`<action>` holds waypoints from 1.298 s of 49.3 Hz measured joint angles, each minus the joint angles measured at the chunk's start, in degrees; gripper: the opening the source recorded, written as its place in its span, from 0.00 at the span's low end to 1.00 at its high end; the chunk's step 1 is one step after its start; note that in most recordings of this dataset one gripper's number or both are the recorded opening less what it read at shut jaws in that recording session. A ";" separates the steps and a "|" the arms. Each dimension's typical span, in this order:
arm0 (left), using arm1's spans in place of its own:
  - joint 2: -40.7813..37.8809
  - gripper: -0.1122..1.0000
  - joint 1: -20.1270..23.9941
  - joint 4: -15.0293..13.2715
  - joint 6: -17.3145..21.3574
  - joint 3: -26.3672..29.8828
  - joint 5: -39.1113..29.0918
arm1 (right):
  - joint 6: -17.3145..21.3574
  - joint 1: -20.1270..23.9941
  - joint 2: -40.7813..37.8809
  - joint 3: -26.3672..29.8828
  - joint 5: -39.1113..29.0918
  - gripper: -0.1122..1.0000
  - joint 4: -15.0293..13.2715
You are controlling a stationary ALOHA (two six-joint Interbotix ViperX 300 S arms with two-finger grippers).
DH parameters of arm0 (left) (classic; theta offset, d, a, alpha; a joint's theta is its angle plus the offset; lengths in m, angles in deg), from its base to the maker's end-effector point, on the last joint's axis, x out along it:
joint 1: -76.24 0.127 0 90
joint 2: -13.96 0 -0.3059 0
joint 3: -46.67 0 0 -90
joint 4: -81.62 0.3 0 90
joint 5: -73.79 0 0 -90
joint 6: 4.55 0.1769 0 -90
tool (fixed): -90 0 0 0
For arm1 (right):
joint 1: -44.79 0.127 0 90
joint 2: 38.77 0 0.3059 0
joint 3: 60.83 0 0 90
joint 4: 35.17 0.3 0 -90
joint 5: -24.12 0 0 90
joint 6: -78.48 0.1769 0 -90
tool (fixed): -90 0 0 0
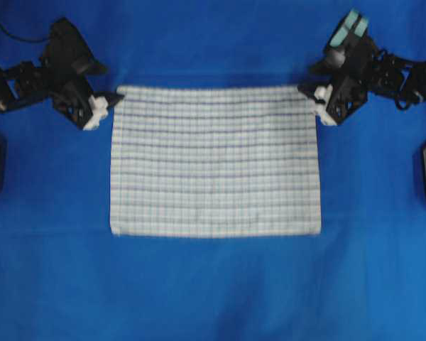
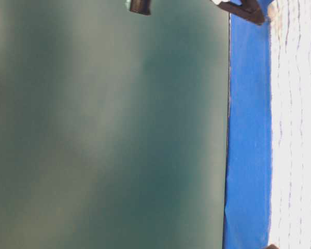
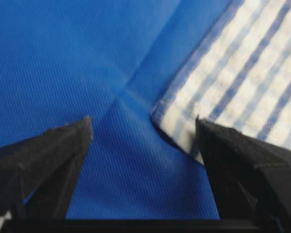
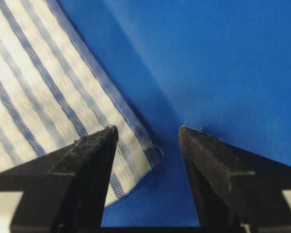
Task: Fold the blue towel.
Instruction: 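Move both grippers to the far corners of the white striped towel and grasp them, then lift the far edge with both grippers and fold it toward the near edge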
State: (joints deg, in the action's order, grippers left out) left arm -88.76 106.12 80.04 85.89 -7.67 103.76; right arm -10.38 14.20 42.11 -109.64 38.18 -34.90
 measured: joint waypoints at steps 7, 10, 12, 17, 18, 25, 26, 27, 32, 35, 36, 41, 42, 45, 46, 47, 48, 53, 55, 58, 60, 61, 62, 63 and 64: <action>-2.29 0.83 0.53 0.00 0.35 0.70 0.26 | 0.00 -1.41 -1.85 0.00 0.62 0.62 -0.09; -2.64 0.83 0.62 0.00 0.26 0.88 0.26 | 0.00 -1.93 -2.46 0.00 0.79 0.62 -0.09; -2.72 0.82 0.70 0.00 0.26 0.88 0.26 | -0.09 -2.02 -2.72 0.00 0.79 0.62 -0.09; -2.72 0.76 0.79 0.00 0.00 0.88 -0.18 | -0.09 -2.11 -3.16 0.00 0.97 0.59 -0.09; -2.72 0.74 0.79 0.00 0.00 0.88 -0.44 | -0.18 -2.11 -3.25 0.00 0.97 0.57 -0.09; -2.64 0.43 0.70 0.09 0.26 1.67 -3.16 | -0.35 -2.02 -3.34 0.09 1.05 0.26 -0.35; -2.55 0.39 0.70 0.09 0.35 1.76 -3.43 | -0.35 -2.11 -3.34 0.18 1.05 0.21 -0.44; -2.55 0.35 0.62 0.09 0.35 1.67 -3.69 | -0.35 -2.02 -3.25 0.18 1.14 0.17 -0.53; -2.29 0.17 -0.26 0.09 0.79 1.76 -4.66 | -0.35 -2.11 -3.25 0.18 1.14 0.15 -0.97; -2.20 0.13 -0.70 0.18 1.23 1.85 -5.27 | -0.35 -2.11 -3.25 0.18 1.05 0.15 -0.97; -2.11 0.13 -0.70 0.18 1.32 1.85 -5.36 | -0.35 -2.11 -3.25 0.26 1.14 0.15 -1.05; -1.85 0.13 -0.97 0.09 1.67 2.20 -6.77 | -0.35 -2.11 -2.99 0.26 0.79 0.15 -1.05; -1.85 0.13 -0.97 0.09 1.67 2.29 -7.03 | -0.35 -2.11 -2.90 0.26 0.70 0.15 -0.97; -1.49 0.13 -0.97 0.09 1.76 2.46 -7.82 | -0.35 -2.11 -2.29 0.18 0.70 0.15 -1.05; -1.32 0.13 -0.97 0.09 1.76 2.46 -8.09 | -0.53 -2.11 -2.02 0.18 0.70 0.15 -1.05; -1.05 0.13 -1.05 0.09 1.85 2.55 -8.44 | -0.44 -2.20 -1.67 0.18 0.62 0.15 -1.05; -0.70 0.13 -1.05 0.09 1.85 2.55 -8.79 | -0.44 -2.20 -1.14 0.18 0.62 0.15 -0.97; 1.93 0.13 -1.23 0.09 2.02 2.20 -11.95 | -0.53 -2.11 1.67 0.09 0.09 0.15 -1.05; 3.34 0.13 -1.23 0.09 2.11 2.55 -13.10 | -0.35 -2.11 2.90 0.00 -0.44 0.15 -1.05; 5.98 0.13 -1.41 0.09 2.37 2.81 -15.21 | -0.18 -2.11 5.10 -0.09 -1.49 0.15 -1.05; 7.82 0.13 -1.41 0.18 2.72 2.99 -16.52 | 0.00 -2.20 6.33 -0.18 -2.20 0.15 -1.05; 8.70 0.13 -1.41 0.09 2.90 2.99 -17.05 | 0.00 -2.20 6.86 -0.26 -2.46 0.15 -1.05; 9.49 0.13 -1.41 0.09 3.08 3.08 -17.67 | 0.00 -2.11 7.38 -0.35 -2.81 0.15 -1.05; 10.28 0.13 -1.41 0.09 3.16 3.08 -18.19 | 0.18 -2.11 7.91 -0.44 -3.08 0.15 -1.05; 11.16 0.13 -1.41 0.09 3.34 3.08 -18.63 | 0.18 -2.20 8.53 -0.53 -3.43 0.15 -1.05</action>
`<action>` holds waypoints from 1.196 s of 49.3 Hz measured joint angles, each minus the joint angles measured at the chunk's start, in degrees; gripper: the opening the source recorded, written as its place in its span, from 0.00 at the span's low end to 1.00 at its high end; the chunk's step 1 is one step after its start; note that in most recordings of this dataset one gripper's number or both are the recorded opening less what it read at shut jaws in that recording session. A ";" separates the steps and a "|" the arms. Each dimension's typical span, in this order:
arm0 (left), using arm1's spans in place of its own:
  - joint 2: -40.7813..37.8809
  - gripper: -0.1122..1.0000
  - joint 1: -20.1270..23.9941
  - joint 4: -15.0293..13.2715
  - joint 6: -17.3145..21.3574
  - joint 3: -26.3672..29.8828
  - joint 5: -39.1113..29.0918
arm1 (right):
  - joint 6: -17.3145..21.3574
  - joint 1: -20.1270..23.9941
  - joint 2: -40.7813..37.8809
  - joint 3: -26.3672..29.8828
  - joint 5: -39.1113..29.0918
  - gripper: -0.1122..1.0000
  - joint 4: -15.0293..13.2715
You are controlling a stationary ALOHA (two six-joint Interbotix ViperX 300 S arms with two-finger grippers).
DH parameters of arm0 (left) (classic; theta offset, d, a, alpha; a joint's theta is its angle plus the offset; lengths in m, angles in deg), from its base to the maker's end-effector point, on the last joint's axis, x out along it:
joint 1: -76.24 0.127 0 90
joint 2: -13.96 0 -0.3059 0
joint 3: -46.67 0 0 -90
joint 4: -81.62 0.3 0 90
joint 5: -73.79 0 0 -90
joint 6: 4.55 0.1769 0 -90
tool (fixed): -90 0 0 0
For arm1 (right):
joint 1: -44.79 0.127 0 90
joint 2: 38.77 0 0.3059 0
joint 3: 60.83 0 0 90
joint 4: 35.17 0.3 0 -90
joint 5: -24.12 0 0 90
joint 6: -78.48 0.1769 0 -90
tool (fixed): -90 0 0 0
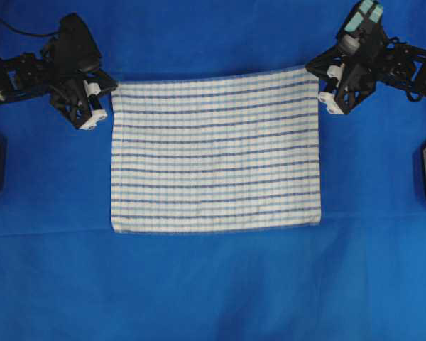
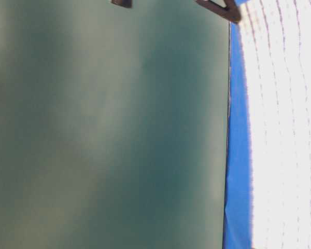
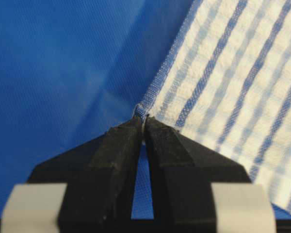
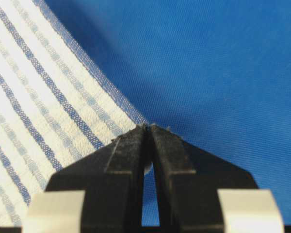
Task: Fold the blue towel.
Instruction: 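Lift the far edge with both grippers and fold it toward the near edge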
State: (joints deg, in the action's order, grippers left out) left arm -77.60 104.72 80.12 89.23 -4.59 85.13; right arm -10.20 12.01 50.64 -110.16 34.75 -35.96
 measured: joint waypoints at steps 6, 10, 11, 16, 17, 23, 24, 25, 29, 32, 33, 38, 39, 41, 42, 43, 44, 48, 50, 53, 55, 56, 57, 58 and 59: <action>4.31 0.13 0.00 0.00 0.26 0.00 -2.29 | 0.09 0.18 2.81 -0.53 -1.32 0.15 0.00; 6.33 0.13 -0.09 0.00 0.00 -0.35 -2.90 | 0.09 0.53 4.13 -1.05 -1.58 0.14 0.00; 6.50 0.13 -0.18 0.00 0.00 -0.44 -2.90 | 0.18 0.62 4.31 -1.14 -1.58 0.15 0.00; 6.86 0.13 -1.23 0.00 -0.26 -0.70 -3.16 | 0.35 1.05 5.19 -1.49 -1.67 0.14 0.09; 6.86 0.13 -1.49 0.00 -0.35 -0.70 -3.16 | 0.44 1.23 5.27 -1.49 -1.76 0.15 0.00; 7.03 0.13 -4.48 0.00 -0.70 -0.70 -3.96 | 1.23 3.16 6.24 -1.93 -2.46 0.15 0.44; 7.12 0.13 -5.27 0.00 -0.88 -0.79 -4.31 | 1.49 3.60 6.50 -2.02 -2.72 0.15 0.62; 7.21 0.13 -6.06 0.00 -0.97 -0.70 -4.57 | 1.67 4.22 6.86 -2.02 -3.08 0.15 0.70; 8.00 0.13 -9.49 0.00 -1.85 -0.79 -6.68 | 2.72 7.38 8.53 -2.20 -5.36 0.15 1.14; 8.96 0.13 -12.13 0.00 -2.55 -0.70 -8.53 | 4.04 10.20 10.37 -2.37 -7.47 0.15 1.32; 9.40 0.13 -12.92 0.00 -2.81 -0.79 -9.14 | 4.57 11.34 10.99 -2.46 -8.26 0.15 1.41; 11.25 0.13 -16.79 0.00 -4.75 -0.70 -11.60 | 7.03 16.88 14.06 -2.64 -11.25 0.15 1.49; 11.69 0.13 -17.58 0.00 -5.19 -0.79 -11.95 | 7.56 18.02 14.50 -2.72 -11.78 0.15 1.49; 12.57 0.13 -19.07 0.00 -6.24 -0.97 -12.48 | 8.79 20.21 15.38 -2.81 -12.66 0.15 1.49; 13.10 0.13 -20.21 0.00 -6.94 -1.05 -12.74 | 9.23 21.45 15.73 -2.90 -13.01 0.15 1.49; 13.45 0.13 -20.92 0.00 -7.47 -1.14 -12.74 | 9.67 22.68 16.00 -2.99 -13.36 0.15 1.49; 13.71 0.13 -21.71 0.09 -8.00 -1.23 -12.74 | 10.11 23.73 16.26 -2.99 -13.71 0.15 1.58; 14.59 0.13 -24.52 0.00 -10.11 -1.58 -12.92 | 12.13 27.77 16.79 -3.16 -14.24 0.15 1.58; 14.68 0.13 -25.93 0.00 -11.34 -1.67 -12.92 | 13.10 29.62 16.87 -3.25 -14.33 0.15 1.49; 14.59 0.13 -28.13 0.00 -12.57 -1.67 -12.92 | 14.68 32.34 16.79 -3.25 -14.41 0.15 1.58; 14.50 0.13 -29.62 0.00 -13.71 -1.67 -12.92 | 15.73 34.28 16.52 -3.25 -14.50 0.15 1.58; 14.33 0.13 -30.41 0.09 -14.41 -1.67 -12.92 | 16.17 34.89 16.44 -3.25 -14.50 0.15 1.58; 14.06 0.13 -31.46 0.00 -15.03 -1.67 -12.92 | 16.61 35.51 16.26 -3.25 -14.59 0.15 1.49; 13.89 0.13 -32.34 0.00 -15.64 -1.67 -12.92 | 16.96 36.04 16.17 -3.25 -14.68 0.15 1.58; 13.62 0.13 -33.22 0.00 -16.00 -1.67 -12.92 | 17.23 36.47 16.00 -3.25 -14.68 0.15 1.58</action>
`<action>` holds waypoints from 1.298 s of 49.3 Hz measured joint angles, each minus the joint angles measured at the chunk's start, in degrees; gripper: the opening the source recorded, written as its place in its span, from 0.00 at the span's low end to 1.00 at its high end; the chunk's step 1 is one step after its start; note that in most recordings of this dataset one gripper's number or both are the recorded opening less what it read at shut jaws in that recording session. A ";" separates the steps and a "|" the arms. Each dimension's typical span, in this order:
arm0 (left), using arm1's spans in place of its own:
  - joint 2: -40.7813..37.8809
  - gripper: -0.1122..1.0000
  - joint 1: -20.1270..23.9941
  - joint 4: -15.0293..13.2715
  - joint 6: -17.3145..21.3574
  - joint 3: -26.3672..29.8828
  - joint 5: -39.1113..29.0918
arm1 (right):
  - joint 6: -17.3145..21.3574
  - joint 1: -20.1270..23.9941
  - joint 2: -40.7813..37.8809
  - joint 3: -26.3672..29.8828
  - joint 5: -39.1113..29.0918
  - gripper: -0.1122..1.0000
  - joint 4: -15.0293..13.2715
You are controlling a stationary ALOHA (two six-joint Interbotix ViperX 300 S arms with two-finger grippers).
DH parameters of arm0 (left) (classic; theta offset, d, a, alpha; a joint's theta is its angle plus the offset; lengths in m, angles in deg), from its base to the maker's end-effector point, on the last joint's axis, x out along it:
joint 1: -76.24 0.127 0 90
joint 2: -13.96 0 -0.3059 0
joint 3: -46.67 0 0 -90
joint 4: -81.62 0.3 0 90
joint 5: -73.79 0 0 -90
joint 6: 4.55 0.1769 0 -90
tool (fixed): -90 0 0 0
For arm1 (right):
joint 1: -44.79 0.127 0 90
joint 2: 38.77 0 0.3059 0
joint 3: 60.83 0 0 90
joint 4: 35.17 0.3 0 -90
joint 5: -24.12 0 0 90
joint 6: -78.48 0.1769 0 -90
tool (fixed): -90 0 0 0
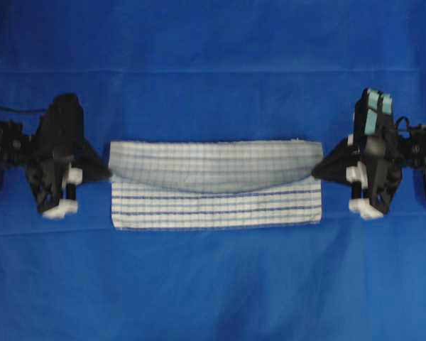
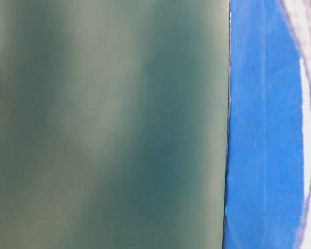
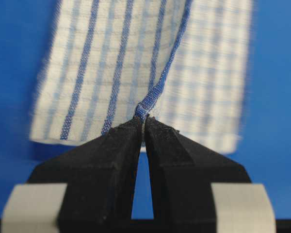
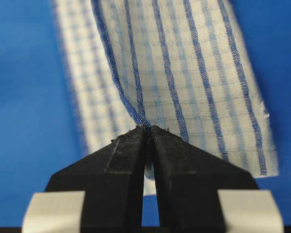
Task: Fold the blue towel.
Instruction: 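Lift the far edge with both grippers and fold it toward the near edge, then open both grippers to release the folded edge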
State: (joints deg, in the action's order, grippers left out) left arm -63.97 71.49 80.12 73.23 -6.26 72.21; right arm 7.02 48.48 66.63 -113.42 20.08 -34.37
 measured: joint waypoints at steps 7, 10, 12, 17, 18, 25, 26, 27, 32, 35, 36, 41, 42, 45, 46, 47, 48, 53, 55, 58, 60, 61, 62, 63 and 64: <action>-1.32 0.13 -3.87 0.00 -2.72 0.35 0.00 | 1.23 2.90 -1.23 0.00 -0.79 0.15 -0.09; -1.67 0.13 -4.83 0.00 -3.43 0.53 0.00 | 1.41 3.52 -1.85 0.00 -0.88 0.15 0.00; -1.76 0.13 -5.27 0.00 -3.43 0.62 0.00 | 1.41 3.78 -2.11 0.09 -0.88 0.15 0.00; -2.02 0.13 -5.89 0.00 -3.43 0.79 0.00 | 1.41 4.31 -2.64 0.26 -0.97 0.15 0.00; -2.02 0.13 -5.89 0.00 -3.43 0.79 0.00 | 1.41 4.31 -2.72 0.26 -0.88 0.15 0.09; -2.02 0.13 -5.98 0.00 -3.43 0.79 0.09 | 1.49 4.39 -3.52 0.62 -0.88 0.15 0.09; -2.02 0.13 -5.98 0.00 -3.43 0.79 0.09 | 1.49 4.39 -3.69 0.70 -0.88 0.15 0.09; -2.02 0.13 -5.98 0.00 -3.43 0.79 0.18 | 1.49 4.39 -3.78 0.79 -0.88 0.15 0.09; -2.11 0.13 -5.98 0.00 -3.43 0.79 0.62 | 1.49 4.39 -4.83 1.32 -0.97 0.15 0.09; -2.11 0.13 -5.98 0.00 -3.43 0.79 0.79 | 1.49 4.39 -5.45 1.76 -1.05 0.15 0.18; -2.11 0.13 -5.98 0.00 -3.43 0.79 0.79 | 1.49 4.39 -5.63 1.76 -1.05 0.15 0.09; -2.11 0.13 -5.98 0.00 -3.43 0.79 0.88 | 1.49 4.39 -6.24 2.29 -1.23 0.15 0.09; -2.11 0.13 -5.98 0.00 -3.43 0.79 0.88 | 1.49 4.39 -6.33 2.37 -1.32 0.15 0.09; -2.11 0.13 -5.89 0.00 -3.43 0.79 0.88 | 1.49 4.39 -6.50 2.55 -1.49 0.16 0.18; -2.11 0.13 -5.89 0.00 -3.43 0.79 0.97 | 1.49 4.39 -6.59 2.55 -1.58 0.18 0.18; -2.11 0.13 -5.89 0.00 -3.43 0.79 1.14 | 1.49 4.39 -6.59 2.55 -1.67 0.22 0.18; -2.11 0.13 -5.80 0.00 -3.43 0.79 1.23 | 1.49 4.39 -6.59 2.55 -1.67 0.27 0.26; -2.02 0.21 -5.63 0.00 -3.52 0.79 1.76 | 1.85 4.39 -6.59 2.55 -1.76 0.55 0.35; -2.02 0.30 -5.63 0.00 -3.43 0.79 1.76 | 1.93 4.39 -6.50 2.55 -1.76 0.65 0.35; -2.11 0.46 -5.63 0.00 -3.52 0.79 1.76 | 2.02 4.39 -6.42 2.55 -1.85 0.71 0.26; -2.02 0.58 -5.54 0.00 -3.43 0.79 1.76 | 1.93 4.39 -6.15 2.55 -1.85 0.69 0.18; -2.02 0.65 -5.54 0.00 -3.25 0.79 1.67 | 1.93 4.39 -5.89 2.55 -1.85 0.68 0.09; -2.02 0.70 -5.54 0.00 -3.16 0.79 1.67 | 1.93 4.31 -5.63 2.55 -1.93 0.67 -0.09; -2.02 0.75 -5.54 0.00 -2.99 0.79 1.58 | 1.93 4.39 -5.45 2.64 -1.93 0.66 -0.18; -1.93 0.80 -5.54 0.00 -2.90 0.79 1.49 | 1.93 4.22 -5.10 2.55 -2.11 0.66 -0.35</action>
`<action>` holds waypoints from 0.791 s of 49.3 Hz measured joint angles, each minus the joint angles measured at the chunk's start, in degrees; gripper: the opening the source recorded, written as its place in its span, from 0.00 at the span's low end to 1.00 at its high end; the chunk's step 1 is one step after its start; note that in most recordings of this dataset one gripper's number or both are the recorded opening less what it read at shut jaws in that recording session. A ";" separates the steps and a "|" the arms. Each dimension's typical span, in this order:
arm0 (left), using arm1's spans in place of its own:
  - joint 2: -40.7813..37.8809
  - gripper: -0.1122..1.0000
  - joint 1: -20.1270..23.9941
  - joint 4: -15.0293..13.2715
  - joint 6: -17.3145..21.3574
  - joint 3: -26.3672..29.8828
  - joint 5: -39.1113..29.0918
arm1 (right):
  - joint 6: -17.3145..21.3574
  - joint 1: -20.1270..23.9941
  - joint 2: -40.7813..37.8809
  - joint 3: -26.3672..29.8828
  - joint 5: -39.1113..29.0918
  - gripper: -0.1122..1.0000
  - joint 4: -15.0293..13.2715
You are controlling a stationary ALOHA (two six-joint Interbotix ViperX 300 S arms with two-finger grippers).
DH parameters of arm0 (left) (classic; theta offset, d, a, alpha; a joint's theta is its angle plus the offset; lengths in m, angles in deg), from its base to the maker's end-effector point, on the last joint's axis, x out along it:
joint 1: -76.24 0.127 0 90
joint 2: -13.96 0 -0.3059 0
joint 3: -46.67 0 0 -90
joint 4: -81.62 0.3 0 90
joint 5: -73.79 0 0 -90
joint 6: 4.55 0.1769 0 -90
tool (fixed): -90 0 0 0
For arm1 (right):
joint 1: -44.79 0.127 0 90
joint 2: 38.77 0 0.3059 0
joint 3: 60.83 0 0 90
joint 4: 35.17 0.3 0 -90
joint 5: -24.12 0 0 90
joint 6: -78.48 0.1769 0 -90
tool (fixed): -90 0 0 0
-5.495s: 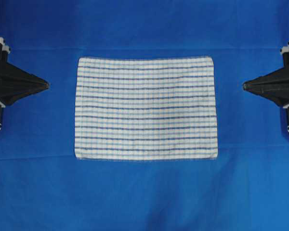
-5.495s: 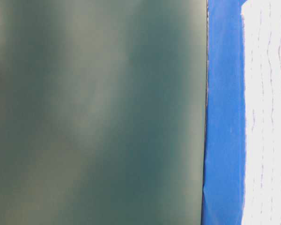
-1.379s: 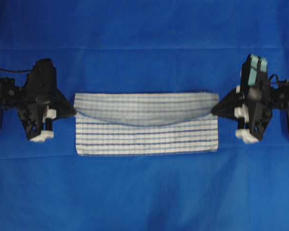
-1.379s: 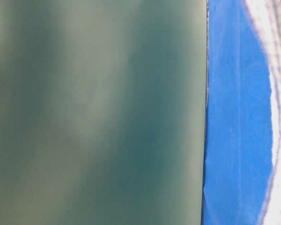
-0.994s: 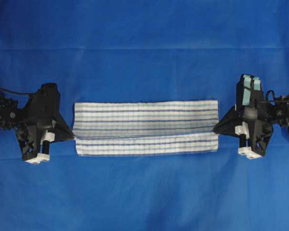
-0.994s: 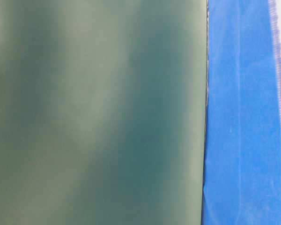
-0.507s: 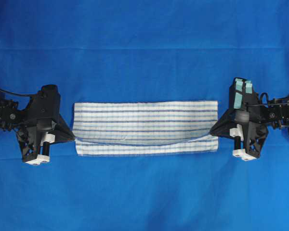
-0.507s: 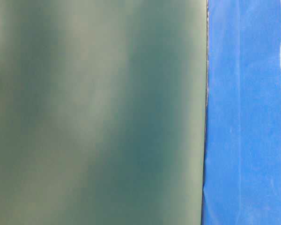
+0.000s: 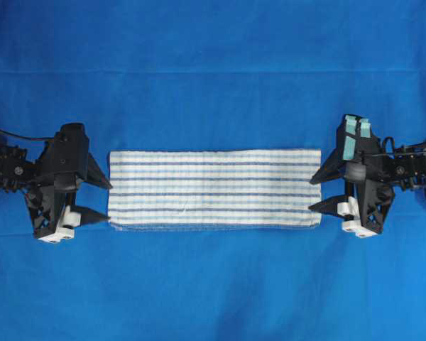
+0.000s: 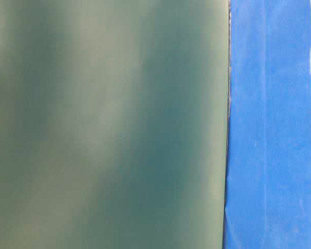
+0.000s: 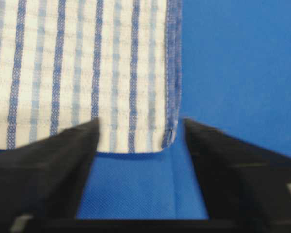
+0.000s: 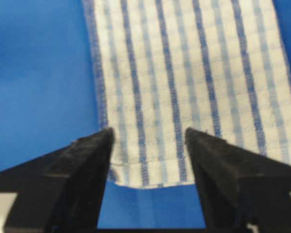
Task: Fold the blue towel.
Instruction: 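Open both grippers to release the folded edge, then grasp the short ends of the folded towel strip with both grippers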
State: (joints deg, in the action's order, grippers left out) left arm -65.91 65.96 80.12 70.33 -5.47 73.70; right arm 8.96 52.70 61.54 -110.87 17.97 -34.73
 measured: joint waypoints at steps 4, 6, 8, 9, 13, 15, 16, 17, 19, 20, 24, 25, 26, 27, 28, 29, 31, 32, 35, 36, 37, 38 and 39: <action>0.18 0.87 0.44 0.00 0.26 0.00 -0.26 | -0.09 -0.88 1.23 0.00 -0.35 0.66 -0.53; 0.26 0.84 1.05 0.00 0.35 0.00 -0.35 | -0.09 -1.85 2.02 -0.09 -0.62 0.66 -1.05; 0.26 0.82 1.85 0.00 0.70 0.00 -0.35 | -0.09 -2.90 2.64 -0.26 -0.70 0.66 -1.41; 0.26 0.81 2.29 0.00 0.88 0.00 -0.35 | -0.18 -3.60 2.90 -0.35 -0.70 0.66 -1.58; 0.09 0.81 4.75 0.00 1.93 0.09 -0.35 | -0.53 -6.68 3.43 -0.62 -0.88 0.66 -2.46; -0.09 0.81 5.89 0.09 2.64 0.26 -0.35 | -0.44 -8.00 3.43 -0.62 -0.88 0.66 -2.90; -0.26 0.81 6.42 0.00 3.08 0.44 -0.26 | -0.53 -8.61 3.43 -0.70 -0.88 0.66 -3.08; -0.44 0.81 6.86 0.00 3.43 0.62 -0.26 | -0.53 -9.23 3.43 -0.62 -0.88 0.66 -3.34; -0.88 0.81 7.91 0.00 4.04 0.88 -0.26 | -0.53 -10.37 3.34 -0.70 -0.88 0.66 -3.78; -1.05 0.81 8.44 0.00 4.31 0.97 -0.26 | -0.44 -10.81 3.16 -0.70 -0.88 0.66 -4.04; -2.02 0.81 9.76 0.00 5.54 1.32 -0.26 | -0.53 -12.48 2.11 -0.70 -0.88 0.66 -4.48; -2.37 0.81 9.93 0.00 5.63 1.41 -0.26 | -0.53 -12.74 1.85 -0.62 -0.88 0.66 -4.57; -2.64 0.81 10.11 0.00 5.80 1.41 -0.26 | -0.53 -13.01 1.49 -0.62 -0.88 0.66 -4.66; -2.99 0.81 10.46 0.00 5.98 1.41 -0.26 | -0.53 -13.18 1.14 -0.70 -0.79 0.66 -4.66; -3.34 0.81 10.63 0.00 6.06 1.49 -0.18 | -0.53 -13.27 0.70 -0.70 -0.88 0.66 -4.75; -3.78 0.81 10.90 0.00 6.15 1.49 -0.18 | -0.53 -13.36 0.18 -0.70 -0.79 0.66 -4.75; -4.57 0.81 11.51 0.00 6.15 1.49 -0.09 | -0.53 -13.54 -0.88 -0.70 -0.79 0.66 -4.83; -5.10 0.81 11.87 0.00 6.24 1.58 0.00 | -0.53 -13.62 -1.32 -0.70 -0.70 0.66 -4.83; -6.59 0.81 12.74 0.00 6.33 1.58 0.70 | -0.53 -14.15 -3.43 -0.70 0.00 0.66 -4.83; -7.21 0.81 13.01 0.00 6.33 1.58 1.05 | -0.53 -14.33 -4.13 -0.70 0.18 0.66 -4.83; -7.91 0.81 13.18 0.09 6.42 1.58 1.23 | -0.53 -14.50 -4.83 -0.70 0.53 0.66 -4.75; -8.70 0.81 13.62 0.09 6.42 1.58 1.76 | -0.44 -14.68 -5.54 -0.70 0.88 0.66 -4.83; -9.23 0.81 13.89 0.00 6.50 1.58 2.11 | -0.53 -14.94 -6.33 -0.62 1.23 0.66 -4.75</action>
State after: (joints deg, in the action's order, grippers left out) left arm -75.14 79.84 80.12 76.84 -3.89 75.81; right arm 8.43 37.76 55.21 -111.48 19.20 -39.47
